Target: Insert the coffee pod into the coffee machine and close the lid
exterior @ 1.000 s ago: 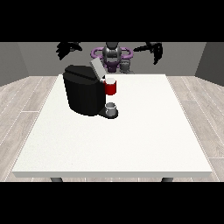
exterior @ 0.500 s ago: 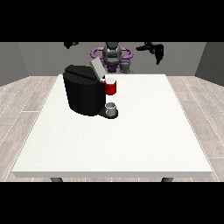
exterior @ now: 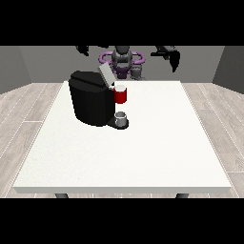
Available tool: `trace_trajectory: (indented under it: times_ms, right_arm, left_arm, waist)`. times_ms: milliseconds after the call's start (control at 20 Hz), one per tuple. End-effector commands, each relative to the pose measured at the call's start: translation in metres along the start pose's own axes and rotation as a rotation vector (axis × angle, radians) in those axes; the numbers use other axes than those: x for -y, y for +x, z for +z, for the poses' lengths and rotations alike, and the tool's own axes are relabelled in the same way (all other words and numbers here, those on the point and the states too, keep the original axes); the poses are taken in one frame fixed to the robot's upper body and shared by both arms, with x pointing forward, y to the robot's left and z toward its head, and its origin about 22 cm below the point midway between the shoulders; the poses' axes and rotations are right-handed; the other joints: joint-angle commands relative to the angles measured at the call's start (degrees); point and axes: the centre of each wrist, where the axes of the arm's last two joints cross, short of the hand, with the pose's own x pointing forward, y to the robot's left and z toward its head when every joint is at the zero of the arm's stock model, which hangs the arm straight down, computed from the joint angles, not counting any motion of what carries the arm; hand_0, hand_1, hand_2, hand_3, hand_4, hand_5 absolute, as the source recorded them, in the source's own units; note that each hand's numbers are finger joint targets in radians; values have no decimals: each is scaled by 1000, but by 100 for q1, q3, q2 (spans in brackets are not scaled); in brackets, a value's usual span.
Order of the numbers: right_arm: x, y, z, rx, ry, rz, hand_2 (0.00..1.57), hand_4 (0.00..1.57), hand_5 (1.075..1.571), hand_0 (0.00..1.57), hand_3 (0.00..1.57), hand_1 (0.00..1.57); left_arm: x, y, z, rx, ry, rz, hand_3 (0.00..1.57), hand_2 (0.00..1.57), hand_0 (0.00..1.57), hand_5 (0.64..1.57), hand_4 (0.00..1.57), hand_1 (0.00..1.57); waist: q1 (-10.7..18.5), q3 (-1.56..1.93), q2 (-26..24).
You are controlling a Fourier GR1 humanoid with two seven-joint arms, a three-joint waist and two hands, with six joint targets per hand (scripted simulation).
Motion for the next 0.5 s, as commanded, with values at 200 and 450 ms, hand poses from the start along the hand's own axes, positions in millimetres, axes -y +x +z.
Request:
trace_trajectory:
  times_ms: [200,450]
  right_arm:
    - [5,16,-40,41,16,-28,0,0,1571,0,0,0]
    - [7,-5,-35,-11,24,-63,0,0,1571,0,0,0]
  left_arm:
    - [29,27,-1,98,0,21,0,0,0,1571,0,0]
    - [5,42,17,60,45,-14,0,0,0,1571,0,0]
  waist:
    - [120,2,687]
    - [-32,1,727]
